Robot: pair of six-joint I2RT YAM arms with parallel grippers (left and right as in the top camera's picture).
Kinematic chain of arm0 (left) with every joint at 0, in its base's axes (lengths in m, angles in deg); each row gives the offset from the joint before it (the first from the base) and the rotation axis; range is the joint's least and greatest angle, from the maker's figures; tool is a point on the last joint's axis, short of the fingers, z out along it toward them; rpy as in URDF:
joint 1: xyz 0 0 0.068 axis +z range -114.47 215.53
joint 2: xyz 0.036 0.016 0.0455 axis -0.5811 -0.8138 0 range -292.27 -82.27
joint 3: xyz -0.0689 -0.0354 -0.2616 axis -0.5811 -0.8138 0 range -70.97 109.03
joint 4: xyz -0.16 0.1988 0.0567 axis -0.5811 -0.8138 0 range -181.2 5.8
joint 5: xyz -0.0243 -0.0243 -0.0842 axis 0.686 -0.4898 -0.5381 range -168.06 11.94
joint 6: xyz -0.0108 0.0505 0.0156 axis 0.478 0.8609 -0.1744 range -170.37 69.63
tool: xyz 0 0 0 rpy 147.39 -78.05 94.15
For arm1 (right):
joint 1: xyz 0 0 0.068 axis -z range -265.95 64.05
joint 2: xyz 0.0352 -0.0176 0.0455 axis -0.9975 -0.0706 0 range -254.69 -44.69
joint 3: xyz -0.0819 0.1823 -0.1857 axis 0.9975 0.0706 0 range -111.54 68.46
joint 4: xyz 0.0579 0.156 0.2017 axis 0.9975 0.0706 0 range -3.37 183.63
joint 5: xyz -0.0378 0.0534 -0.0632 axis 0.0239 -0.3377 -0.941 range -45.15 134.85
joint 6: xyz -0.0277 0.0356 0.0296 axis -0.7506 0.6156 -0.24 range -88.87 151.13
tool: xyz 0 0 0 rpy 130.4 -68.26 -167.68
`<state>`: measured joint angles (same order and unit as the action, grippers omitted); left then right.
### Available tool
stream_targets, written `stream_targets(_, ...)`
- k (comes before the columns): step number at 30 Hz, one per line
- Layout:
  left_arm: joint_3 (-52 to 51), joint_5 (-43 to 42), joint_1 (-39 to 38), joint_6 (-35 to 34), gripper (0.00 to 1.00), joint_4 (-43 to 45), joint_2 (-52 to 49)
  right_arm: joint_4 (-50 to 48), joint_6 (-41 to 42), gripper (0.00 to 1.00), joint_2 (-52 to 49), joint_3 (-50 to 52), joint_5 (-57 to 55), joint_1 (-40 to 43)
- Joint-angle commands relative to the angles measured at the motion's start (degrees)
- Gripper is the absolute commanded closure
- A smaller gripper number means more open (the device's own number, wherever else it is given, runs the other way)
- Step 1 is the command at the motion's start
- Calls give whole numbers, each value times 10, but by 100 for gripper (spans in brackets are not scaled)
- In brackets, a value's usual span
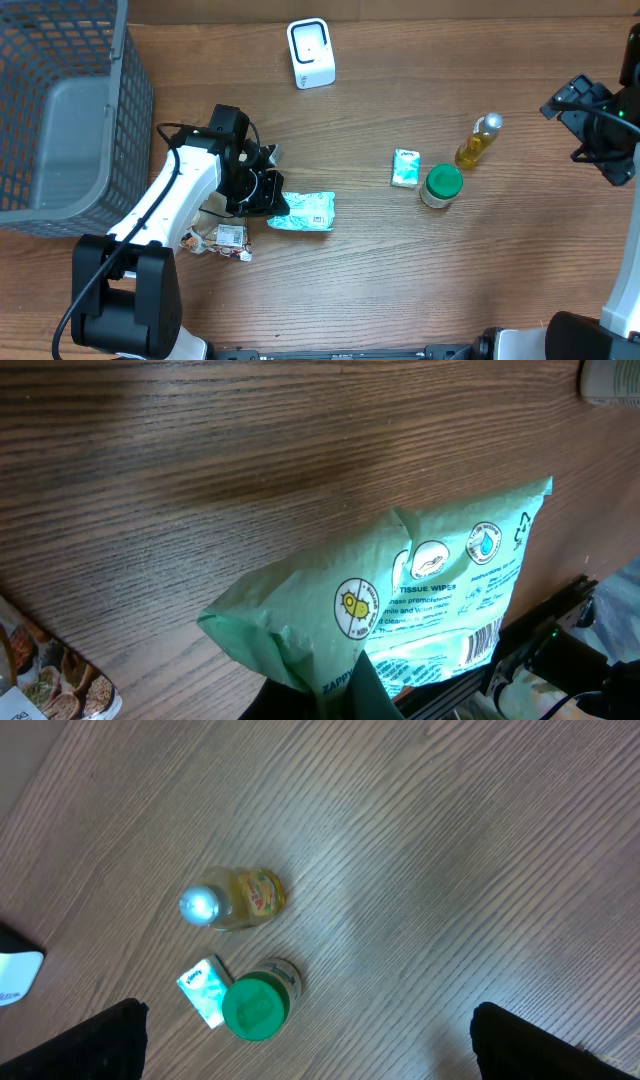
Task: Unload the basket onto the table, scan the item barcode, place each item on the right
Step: 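Raise the wet-wipes pack and carry it toward the white scanner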
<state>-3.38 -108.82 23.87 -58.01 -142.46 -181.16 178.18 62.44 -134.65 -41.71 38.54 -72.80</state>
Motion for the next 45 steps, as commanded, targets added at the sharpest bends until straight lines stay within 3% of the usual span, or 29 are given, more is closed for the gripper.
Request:
stream_targets(1,8,-3,-4,-19,96,1,11,-1,2,0,5,-1,-1,2)
stream_targets(22,8,-3,-4,-32,96,-10,11,-1,2,0,5,-1,-1,2)
stream_targets(28,33,-3,-3,2,96,-13,12,-1,2,0,5,-1,-1,2)
stream_targets(37,208,21,-3,12,96,-40,12,-1,2,0,5,-1,-1,2)
stream_targets(45,497,218,-6,-28,96,-58,11,-1,2,0,5,-1,-1,2)
